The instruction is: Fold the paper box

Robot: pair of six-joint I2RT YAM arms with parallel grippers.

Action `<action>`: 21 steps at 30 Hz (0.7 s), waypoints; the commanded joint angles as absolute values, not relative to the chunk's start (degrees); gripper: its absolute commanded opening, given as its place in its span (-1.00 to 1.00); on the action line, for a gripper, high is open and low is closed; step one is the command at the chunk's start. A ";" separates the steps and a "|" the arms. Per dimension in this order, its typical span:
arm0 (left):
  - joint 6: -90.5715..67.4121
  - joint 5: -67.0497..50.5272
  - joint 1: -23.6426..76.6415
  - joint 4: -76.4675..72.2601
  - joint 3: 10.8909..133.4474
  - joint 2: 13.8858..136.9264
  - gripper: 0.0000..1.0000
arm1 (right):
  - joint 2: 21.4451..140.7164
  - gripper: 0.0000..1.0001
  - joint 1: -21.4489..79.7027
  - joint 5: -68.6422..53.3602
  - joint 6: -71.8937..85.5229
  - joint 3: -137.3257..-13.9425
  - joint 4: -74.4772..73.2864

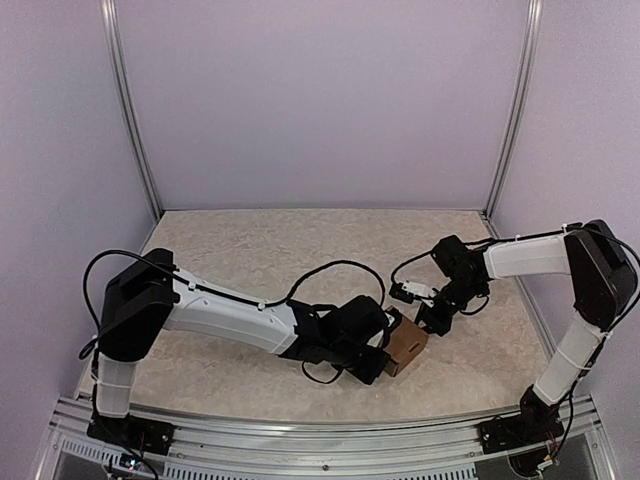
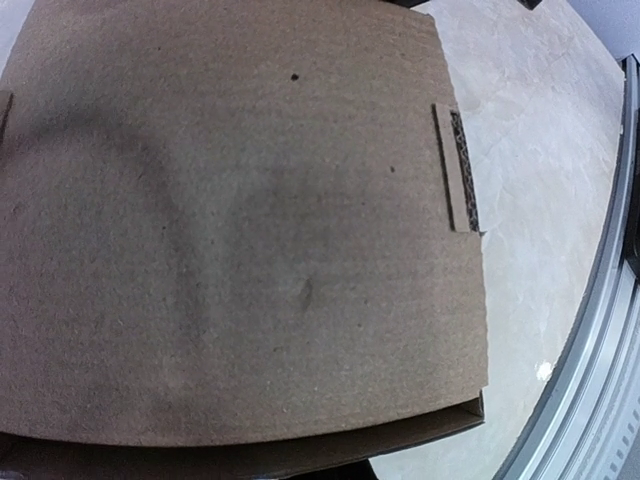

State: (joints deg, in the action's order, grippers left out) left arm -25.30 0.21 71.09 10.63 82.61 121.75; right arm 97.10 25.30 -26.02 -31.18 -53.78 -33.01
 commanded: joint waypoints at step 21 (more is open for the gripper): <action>-18.76 3.87 71.96 18.41 99.73 128.40 -1.00 | 97.06 -0.95 23.41 -31.52 -31.11 -50.91 -36.99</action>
State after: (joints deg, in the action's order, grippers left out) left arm -21.08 2.81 73.49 20.56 95.53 124.11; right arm 97.14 22.35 -26.94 -30.52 -52.31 -33.85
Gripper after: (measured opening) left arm 0.007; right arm 0.025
